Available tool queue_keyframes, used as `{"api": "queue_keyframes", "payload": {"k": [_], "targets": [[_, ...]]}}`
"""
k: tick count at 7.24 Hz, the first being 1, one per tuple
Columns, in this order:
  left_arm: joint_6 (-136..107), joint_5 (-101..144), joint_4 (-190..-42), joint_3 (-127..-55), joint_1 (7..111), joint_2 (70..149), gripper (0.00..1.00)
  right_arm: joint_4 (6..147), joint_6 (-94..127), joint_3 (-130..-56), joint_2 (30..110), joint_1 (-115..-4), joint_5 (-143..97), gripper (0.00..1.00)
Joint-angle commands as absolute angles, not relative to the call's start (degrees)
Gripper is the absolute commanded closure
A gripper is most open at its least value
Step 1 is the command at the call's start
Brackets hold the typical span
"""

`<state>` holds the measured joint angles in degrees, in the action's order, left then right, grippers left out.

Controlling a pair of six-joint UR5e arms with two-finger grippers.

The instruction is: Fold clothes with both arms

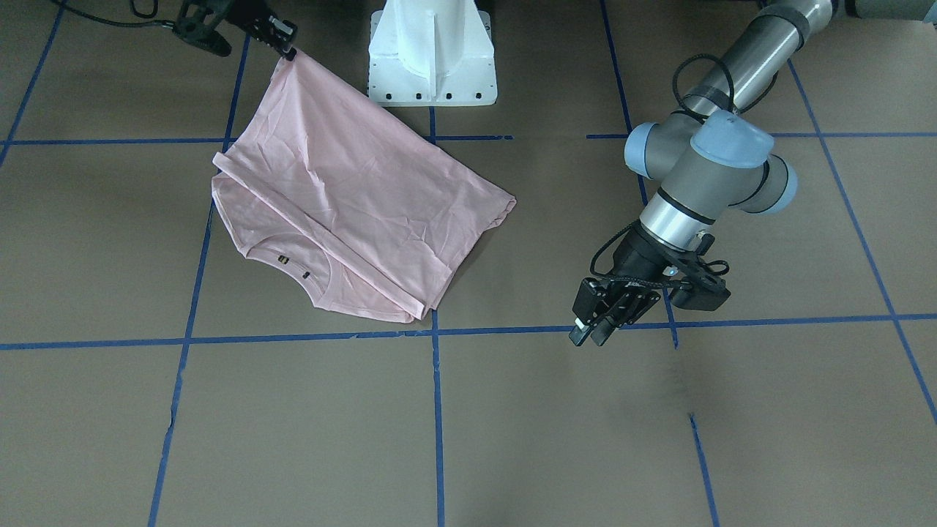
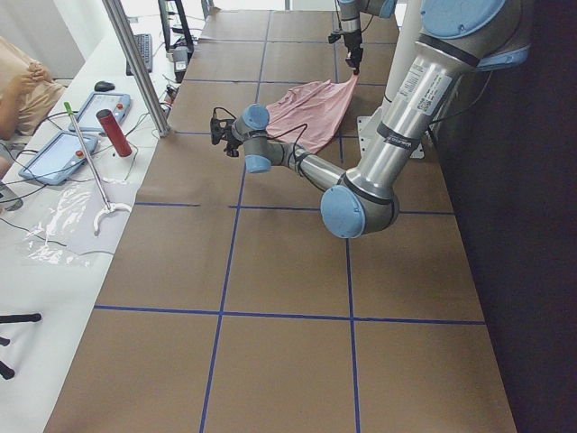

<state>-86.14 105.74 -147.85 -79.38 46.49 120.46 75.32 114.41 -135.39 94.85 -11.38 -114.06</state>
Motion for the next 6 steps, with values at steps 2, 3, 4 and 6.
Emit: {"api": "queue_keyframes", "payload": {"k": [2,3,4,6], "targets": [[-95.4,109.78,-149.16,-84.61,46.15,119.89,0.0,75.32,114.7,-132.63,91.61,-9.37,-104.17,0.0],[-100.58,110.38,-148.89,-89.25,45.79,117.01,0.0,75.32,114.26,-130.89,88.62,-15.84,-104.15,0.0],[-102.98,111.0,-148.28,-94.17,43.88,113.15,0.0,75.24,114.0,-130.43,86.77,-22.09,-104.24,0.0],[-108.08,110.65,-137.02,-104.89,35.81,106.62,0.03,74.53,112.33,-124.06,78.8,-31.86,-104.15,0.0]]}}
